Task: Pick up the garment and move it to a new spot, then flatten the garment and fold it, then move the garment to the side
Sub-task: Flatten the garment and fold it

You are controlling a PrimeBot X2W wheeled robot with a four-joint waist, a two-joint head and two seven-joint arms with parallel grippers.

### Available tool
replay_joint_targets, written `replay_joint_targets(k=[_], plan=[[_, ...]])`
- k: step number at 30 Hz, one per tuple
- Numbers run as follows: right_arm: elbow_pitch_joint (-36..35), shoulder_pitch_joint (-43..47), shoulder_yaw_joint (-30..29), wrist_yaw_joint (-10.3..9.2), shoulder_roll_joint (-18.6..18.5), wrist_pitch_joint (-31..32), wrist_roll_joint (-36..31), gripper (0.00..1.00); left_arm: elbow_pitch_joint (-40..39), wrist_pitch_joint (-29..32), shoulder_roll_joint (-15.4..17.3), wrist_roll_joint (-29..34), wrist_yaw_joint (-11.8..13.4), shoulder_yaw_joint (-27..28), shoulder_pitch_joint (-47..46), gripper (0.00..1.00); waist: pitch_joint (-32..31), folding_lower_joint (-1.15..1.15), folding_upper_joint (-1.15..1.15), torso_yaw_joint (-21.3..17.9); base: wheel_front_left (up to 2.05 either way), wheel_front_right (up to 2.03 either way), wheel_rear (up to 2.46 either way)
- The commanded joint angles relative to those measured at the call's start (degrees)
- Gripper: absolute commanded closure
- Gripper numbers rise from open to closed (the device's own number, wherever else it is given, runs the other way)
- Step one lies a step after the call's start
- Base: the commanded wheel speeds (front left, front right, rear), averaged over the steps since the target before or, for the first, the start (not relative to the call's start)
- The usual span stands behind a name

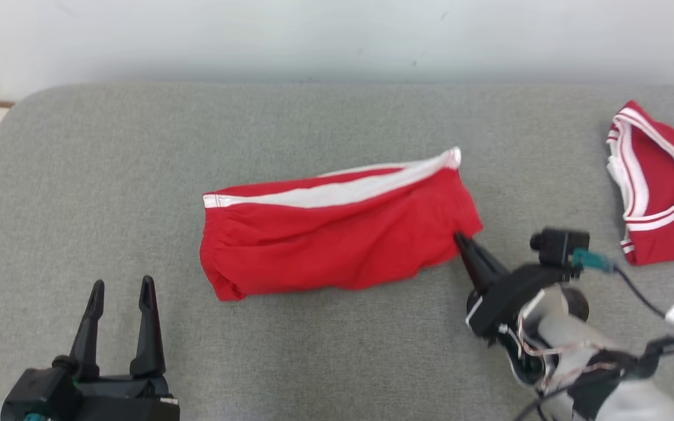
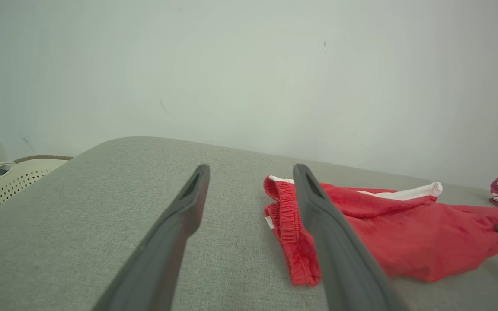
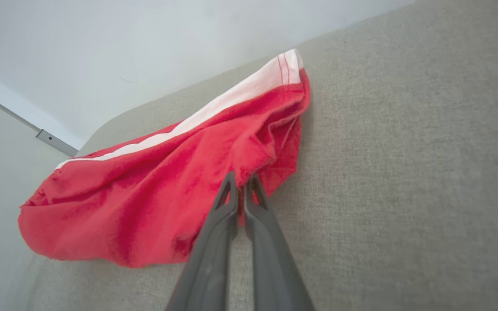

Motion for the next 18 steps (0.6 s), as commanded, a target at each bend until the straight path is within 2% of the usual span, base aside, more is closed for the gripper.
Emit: replay_joint_targets(k=[1,8,18], plan=[[-0.9,2.0,-0.5,0.0,-0.2,-0.1,-0.4,1.0,0.0,-0.2,0.1,0.2,0.0,0.0,1.3,0.0,-1.6,0.0,0.0,-1.2,0.0,0.0,0.0],[-5.5,9.1,-3.5,0.0,-0.9,-0.1,-3.1,1.0,-0.1,-0.2,0.1,0.4,0.1,-0.1,2.7,0.0,-3.0,0.0,0.0,-2.2,0.0,0.0,0.0],[-7.3,14.7,-7.0,-0.01,-0.5,0.0,-5.8,1.0,0.0,-0.2,0.1,0.2,0.1,-0.3,4.3,0.0,-4.6,0.0,0.0,-2.6,0.0,0.0,0.0]])
